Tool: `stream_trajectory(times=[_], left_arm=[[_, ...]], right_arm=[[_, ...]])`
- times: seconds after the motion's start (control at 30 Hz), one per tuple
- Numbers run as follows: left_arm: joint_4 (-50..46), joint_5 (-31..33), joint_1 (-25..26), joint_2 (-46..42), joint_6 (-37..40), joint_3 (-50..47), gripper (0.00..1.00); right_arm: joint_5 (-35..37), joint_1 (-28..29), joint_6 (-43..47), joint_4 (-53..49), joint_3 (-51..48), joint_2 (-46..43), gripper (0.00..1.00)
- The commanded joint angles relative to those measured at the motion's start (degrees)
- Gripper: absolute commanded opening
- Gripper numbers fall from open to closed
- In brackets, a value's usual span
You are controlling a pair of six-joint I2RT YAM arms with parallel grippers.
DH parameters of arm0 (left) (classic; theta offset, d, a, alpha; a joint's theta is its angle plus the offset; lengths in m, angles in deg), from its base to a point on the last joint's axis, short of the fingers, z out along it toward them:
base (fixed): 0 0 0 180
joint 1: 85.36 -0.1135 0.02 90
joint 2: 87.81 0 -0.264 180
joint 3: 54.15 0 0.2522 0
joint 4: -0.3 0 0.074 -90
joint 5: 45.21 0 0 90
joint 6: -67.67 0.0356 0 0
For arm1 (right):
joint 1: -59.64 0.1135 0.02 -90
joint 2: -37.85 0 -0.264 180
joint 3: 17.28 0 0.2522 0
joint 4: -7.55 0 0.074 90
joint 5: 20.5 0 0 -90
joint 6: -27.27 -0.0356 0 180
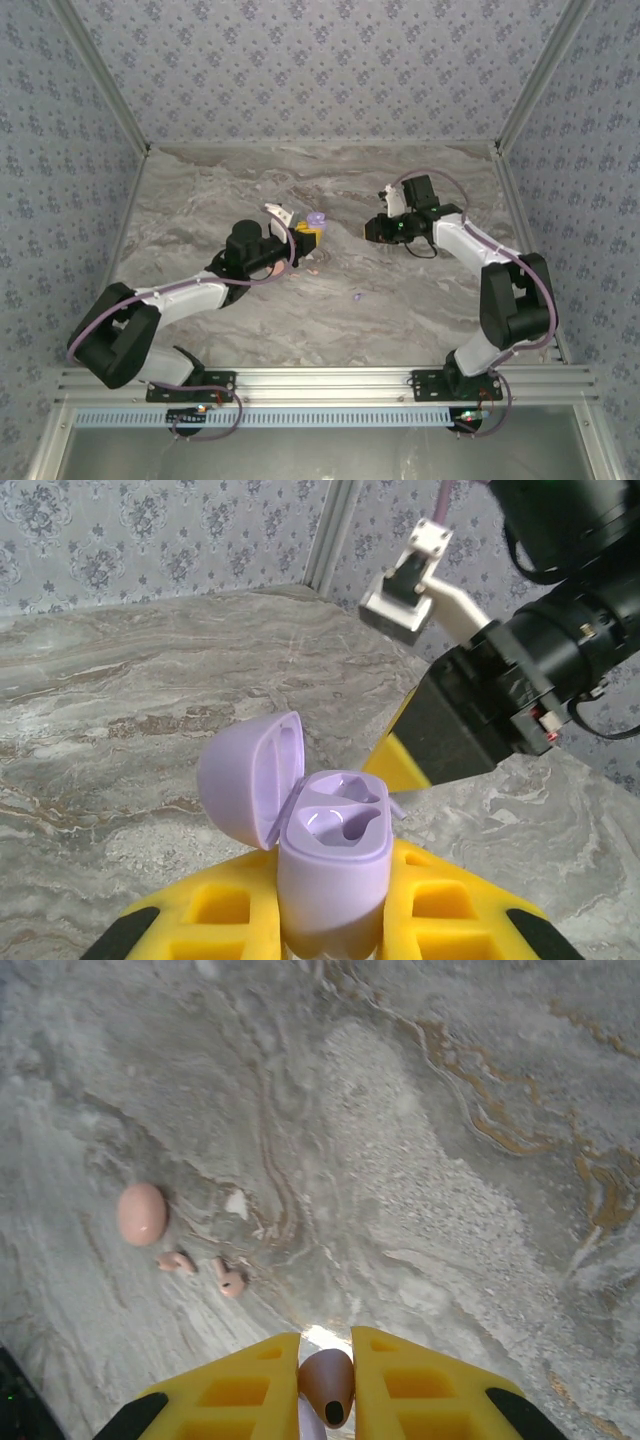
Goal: Insert wireless bluetooth earbuds into charging case
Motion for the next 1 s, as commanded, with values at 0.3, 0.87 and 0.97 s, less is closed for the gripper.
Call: stream_trajectory(times=[0.3,0.87,0.97], left_arm=[[4.6,1.3,0.7,0.1,-1.7,0.1,0.16],[11.3,-0.1,1.6,0.1,-6.0,0.3,0.15],[11.3,0.1,2.1,0.0,-6.8,1.1,0.14]], right_arm=[[-8.0,-0.5,-3.6,4.0,0.8,-8.0,0.19],[-5.7,6.0,-10.2,13.6,6.2,-13.5,0.19],[-5.1,7.3,-11.3,15.7,6.8,-13.5,0.2]])
